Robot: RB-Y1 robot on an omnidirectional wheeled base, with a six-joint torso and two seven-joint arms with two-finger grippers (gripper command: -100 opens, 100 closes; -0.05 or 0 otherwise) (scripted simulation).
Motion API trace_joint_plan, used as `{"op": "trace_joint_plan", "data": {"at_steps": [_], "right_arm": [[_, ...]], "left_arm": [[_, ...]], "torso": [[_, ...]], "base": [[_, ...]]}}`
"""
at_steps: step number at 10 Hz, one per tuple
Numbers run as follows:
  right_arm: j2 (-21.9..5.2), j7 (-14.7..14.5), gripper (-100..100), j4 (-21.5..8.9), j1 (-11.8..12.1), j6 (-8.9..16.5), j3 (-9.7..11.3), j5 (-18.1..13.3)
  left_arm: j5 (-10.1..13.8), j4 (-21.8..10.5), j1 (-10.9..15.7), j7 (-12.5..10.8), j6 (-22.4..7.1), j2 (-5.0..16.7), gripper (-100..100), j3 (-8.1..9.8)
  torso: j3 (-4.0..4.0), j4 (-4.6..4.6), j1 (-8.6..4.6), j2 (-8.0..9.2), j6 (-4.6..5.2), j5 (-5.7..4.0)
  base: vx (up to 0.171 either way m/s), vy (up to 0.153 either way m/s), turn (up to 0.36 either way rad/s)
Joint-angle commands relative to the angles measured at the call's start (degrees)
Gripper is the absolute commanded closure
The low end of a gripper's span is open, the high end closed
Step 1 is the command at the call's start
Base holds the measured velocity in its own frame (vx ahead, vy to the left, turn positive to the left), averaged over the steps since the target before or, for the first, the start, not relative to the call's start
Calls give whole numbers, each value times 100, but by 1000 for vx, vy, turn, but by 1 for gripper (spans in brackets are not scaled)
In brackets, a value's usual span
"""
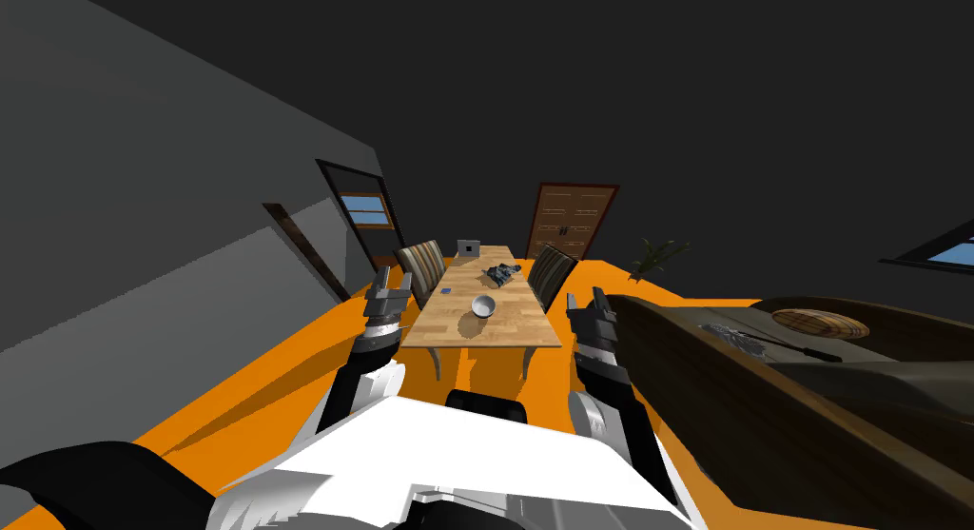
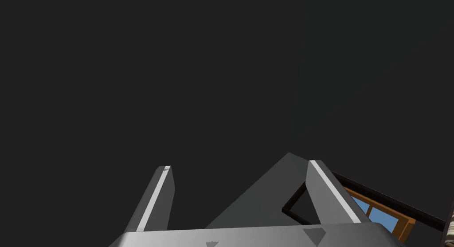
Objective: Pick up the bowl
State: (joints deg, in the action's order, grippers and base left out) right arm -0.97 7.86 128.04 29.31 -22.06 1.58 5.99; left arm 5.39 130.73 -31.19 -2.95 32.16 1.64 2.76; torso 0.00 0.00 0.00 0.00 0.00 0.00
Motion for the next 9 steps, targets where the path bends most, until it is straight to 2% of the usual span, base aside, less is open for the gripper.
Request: {"op": "trace_joint_plan", "data": {"at_steps": [1, 5, 9], "right_arm": [[-263, 58, -100, -106, 125, 5, 111, -57], [-733, 208, -100, -558, 502, 49, 446, -260], [-1296, 331, -100, -1284, 969, 132, 912, -590]], "left_arm": [[0, 0, 0, 0, 0, 0, 0, 0], [0, 0, 1, 0, 0, 0, 0, 0], [0, 0, 1, 0, 0, 0, 0, -1]], "torso": [[0, 0, 0, 0, 0, 0], [20, 8, 3, 36, 0, 0], [24, 9, 11, 42, 0, 2]], "base": [[-34, 3, 1], [-82, 11, 20], [-102, 31, 81]]}}
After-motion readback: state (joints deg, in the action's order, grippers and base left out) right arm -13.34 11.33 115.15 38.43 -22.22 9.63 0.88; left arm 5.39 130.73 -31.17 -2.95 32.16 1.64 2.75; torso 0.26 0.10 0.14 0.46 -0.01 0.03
